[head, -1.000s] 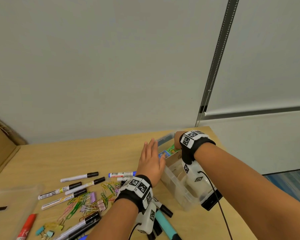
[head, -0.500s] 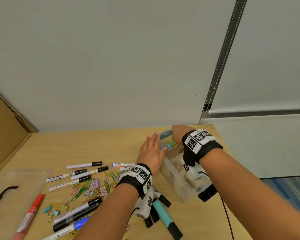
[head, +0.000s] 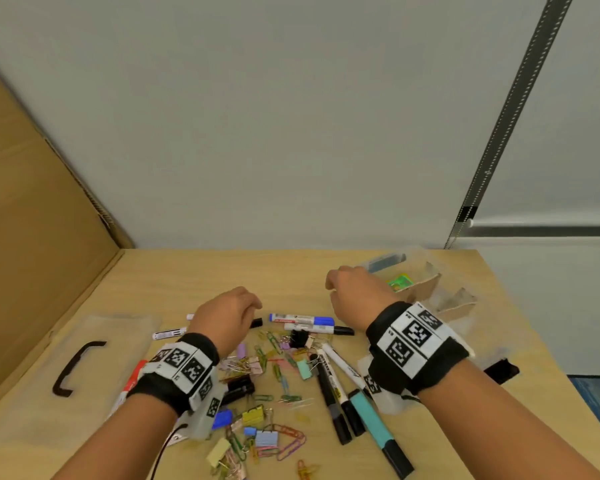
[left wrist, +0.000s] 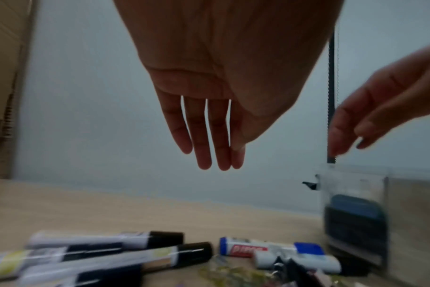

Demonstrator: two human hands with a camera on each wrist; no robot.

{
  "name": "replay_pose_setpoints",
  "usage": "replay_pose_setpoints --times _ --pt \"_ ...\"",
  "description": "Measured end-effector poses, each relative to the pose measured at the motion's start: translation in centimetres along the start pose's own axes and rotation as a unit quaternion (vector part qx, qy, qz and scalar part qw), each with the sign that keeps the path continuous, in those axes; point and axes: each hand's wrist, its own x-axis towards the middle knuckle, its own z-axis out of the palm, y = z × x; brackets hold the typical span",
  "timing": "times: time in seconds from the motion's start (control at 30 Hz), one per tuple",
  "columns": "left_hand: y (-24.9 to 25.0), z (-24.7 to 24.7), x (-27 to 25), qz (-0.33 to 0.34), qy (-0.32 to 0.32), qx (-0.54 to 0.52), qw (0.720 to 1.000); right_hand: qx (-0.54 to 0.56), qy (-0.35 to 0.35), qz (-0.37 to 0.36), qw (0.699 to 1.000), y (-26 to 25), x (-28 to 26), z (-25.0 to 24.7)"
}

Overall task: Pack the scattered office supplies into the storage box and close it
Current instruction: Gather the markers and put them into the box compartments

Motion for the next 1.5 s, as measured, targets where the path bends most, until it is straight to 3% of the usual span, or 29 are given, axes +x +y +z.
replay_pose_setpoints --times 0.17,0.33,0.53,0.67,0.8,0.9,1.0,1.1,1.3,1.5 --pt "-4.0 1.7 1.3 -0.030 -0.109 0.110 0.987 -0.048 -0.081 0.024 0.995 -1.3 2.4 6.0" --pt "-5.6 3.8 2.5 -0.027 -0.158 0.148 0.976 -0.091 -0.087 0.062 0.990 -1.0 3.1 10.5" --pt "-6.3 5.2 3.3 -0.004 -0.165 0.173 0.971 -0.086 -0.051 0.079 0.992 -0.9 3.1 12.5" --pt "-6.5 5.7 3.5 0.007 -0.170 0.187 0.968 -0.012 0.022 0.092 0.995 -1.6 3.2 12.3" --pt "-6.5 5.1 3.5 0.020 -0.120 0.145 0.982 -0.020 0.074 0.077 0.994 -2.2 4.5 11.5" --pt "-6.9 3.1 3.8 0.016 -0.056 0.069 0.996 -0.037 0.037 0.075 0.996 -2.4 6.3 11.7" --pt "-8.6 1.7 5.0 0.003 -0.038 0.038 0.999 -0.031 -0.041 0.090 0.995 -2.7 7.9 12.1" --pt "-10.5 2.0 6.2 0.015 -0.072 0.041 0.996 -0.048 -0.088 0.101 0.990 -3.1 8.6 12.5" --pt "-12.0 4.0 7.0 0.014 -0.175 0.042 0.984 -0.062 -0.083 0.107 0.989 -3.2 8.8 12.8" --pt "-12.0 4.9 7.2 -0.019 -0.186 0.014 0.982 0.066 -0.026 0.118 0.991 -3.7 8.1 11.5"
